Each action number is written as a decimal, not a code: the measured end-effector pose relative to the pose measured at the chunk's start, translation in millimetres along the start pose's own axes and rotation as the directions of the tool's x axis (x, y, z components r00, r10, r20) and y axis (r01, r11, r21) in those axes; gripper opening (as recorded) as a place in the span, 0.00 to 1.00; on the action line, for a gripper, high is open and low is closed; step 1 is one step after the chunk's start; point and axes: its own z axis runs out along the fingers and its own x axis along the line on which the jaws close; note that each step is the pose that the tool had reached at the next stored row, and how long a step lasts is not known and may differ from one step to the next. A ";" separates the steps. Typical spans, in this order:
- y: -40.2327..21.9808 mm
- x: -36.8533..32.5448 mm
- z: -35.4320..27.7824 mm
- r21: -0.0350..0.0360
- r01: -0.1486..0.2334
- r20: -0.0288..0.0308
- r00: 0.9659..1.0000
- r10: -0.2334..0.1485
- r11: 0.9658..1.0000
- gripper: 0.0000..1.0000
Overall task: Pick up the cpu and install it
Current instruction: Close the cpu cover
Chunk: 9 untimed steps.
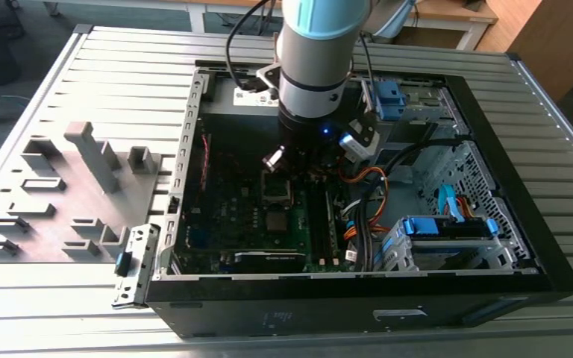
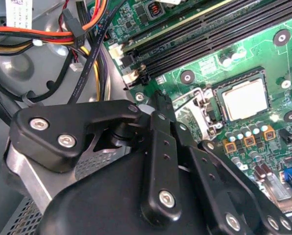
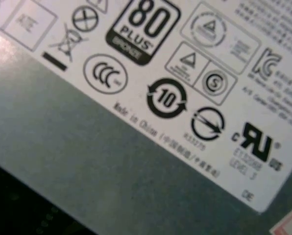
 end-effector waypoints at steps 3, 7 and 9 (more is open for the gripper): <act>0.2 0.4 0.0 0.000 0.000 0.001 1.000 0.000 1.000 0.11; 0.3 0.5 -1.0 -0.002 0.000 0.002 1.000 0.000 1.000 0.11; 0.2 0.6 -1.7 -0.002 0.000 0.002 1.000 0.000 1.000 0.11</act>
